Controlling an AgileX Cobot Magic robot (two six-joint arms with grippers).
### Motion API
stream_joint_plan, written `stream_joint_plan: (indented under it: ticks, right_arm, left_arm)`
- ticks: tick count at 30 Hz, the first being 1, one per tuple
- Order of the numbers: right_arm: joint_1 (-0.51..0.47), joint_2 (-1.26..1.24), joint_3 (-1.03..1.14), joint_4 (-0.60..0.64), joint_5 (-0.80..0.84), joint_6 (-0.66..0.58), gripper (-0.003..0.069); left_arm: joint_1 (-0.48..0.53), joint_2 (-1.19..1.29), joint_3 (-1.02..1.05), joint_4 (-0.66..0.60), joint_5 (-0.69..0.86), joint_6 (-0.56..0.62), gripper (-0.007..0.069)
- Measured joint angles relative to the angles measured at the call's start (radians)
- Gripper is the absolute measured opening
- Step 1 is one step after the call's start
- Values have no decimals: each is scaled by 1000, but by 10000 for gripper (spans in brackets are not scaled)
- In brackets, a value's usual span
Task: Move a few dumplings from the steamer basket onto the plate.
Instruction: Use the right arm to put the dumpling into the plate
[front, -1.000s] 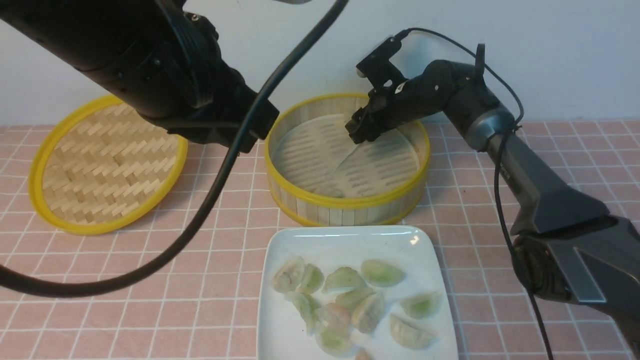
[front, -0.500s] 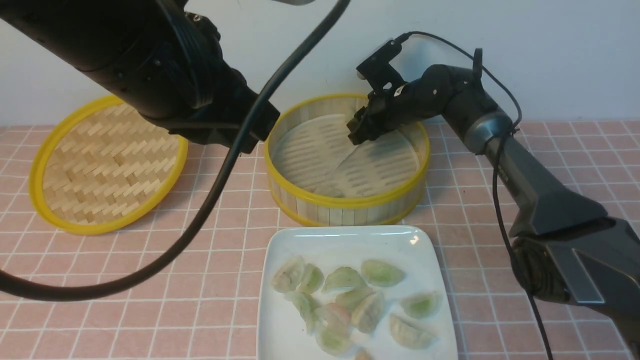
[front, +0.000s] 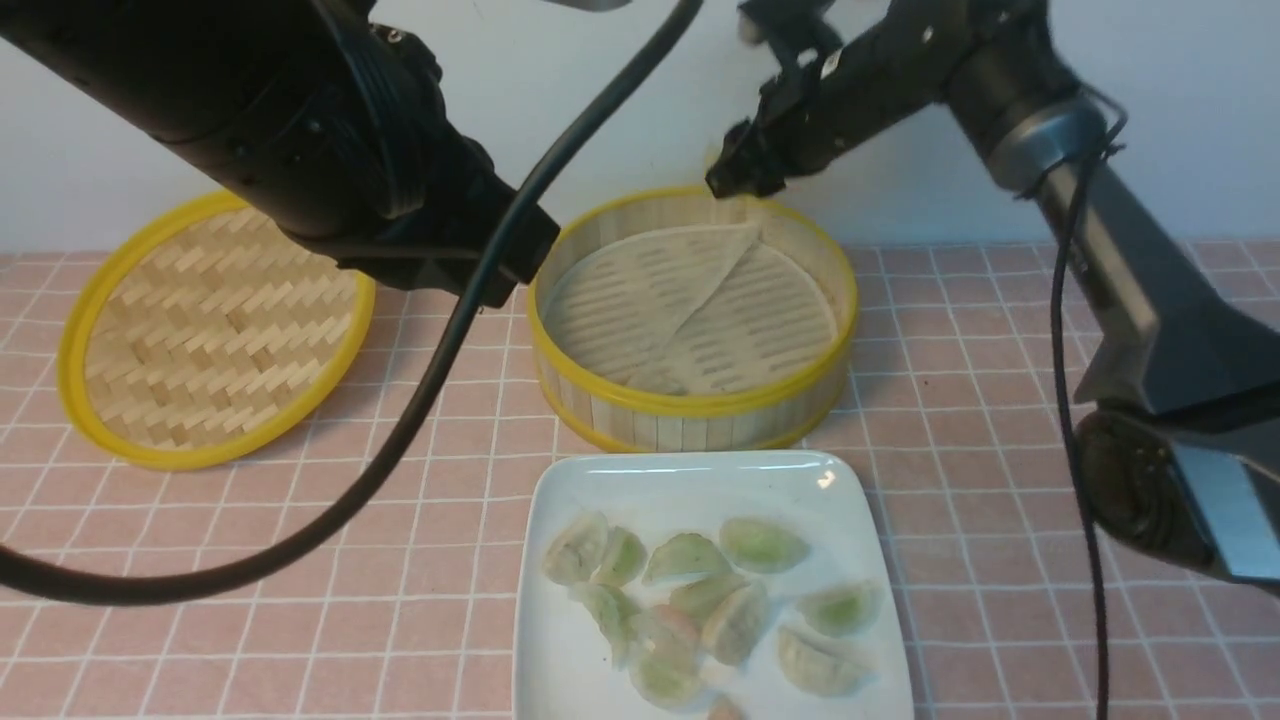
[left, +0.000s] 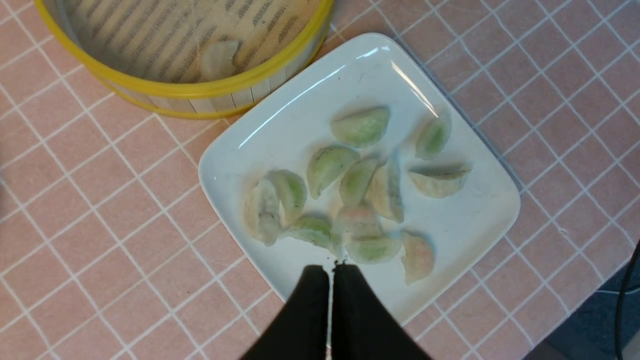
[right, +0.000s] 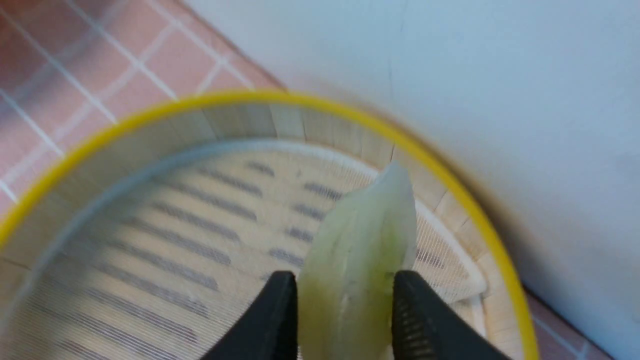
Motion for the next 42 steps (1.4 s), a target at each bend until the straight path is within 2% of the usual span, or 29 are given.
stream_joint_plan:
  ticks: [4, 8, 17, 20, 21, 25, 31, 33, 39, 41, 42]
  right_arm:
    - [0, -91, 19, -12, 11, 83, 223]
    - [0, -295, 231, -12, 8, 106, 223]
    - [30, -879, 1155, 30, -5, 103, 223]
    - [67, -937, 1359, 50, -26, 103, 223]
    - [96, -950, 1467, 59, -54, 103, 223]
    - [180, -939, 1674, 51, -180, 103, 223]
    - [202, -868, 1719, 2, -315, 124, 243]
    - [202, -857, 1721, 1, -315, 125, 293]
    - [202, -863, 1679, -11, -288, 183, 524]
    - [202, -885, 1644, -33, -247, 212, 536]
    - [202, -903, 1626, -54, -221, 233, 518]
  left_arm:
    - [0, 0, 0, 2, 0, 8, -6]
    - [0, -5, 0, 8, 0, 16, -6]
    - [0, -31, 2, 4, 0, 42, -6]
    - [0, -31, 2, -6, 0, 46, -6]
    - [0, -31, 2, -11, 0, 49, -6]
    - [0, -31, 2, -15, 0, 51, -6]
    - [0, -21, 2, -15, 0, 51, -6]
    - [0, -16, 3, -15, 0, 51, -6]
    - [0, -16, 3, -17, 0, 51, -6]
    - [0, -16, 3, -17, 0, 51, -6]
    - [0, -16, 3, -17, 0, 51, -6]
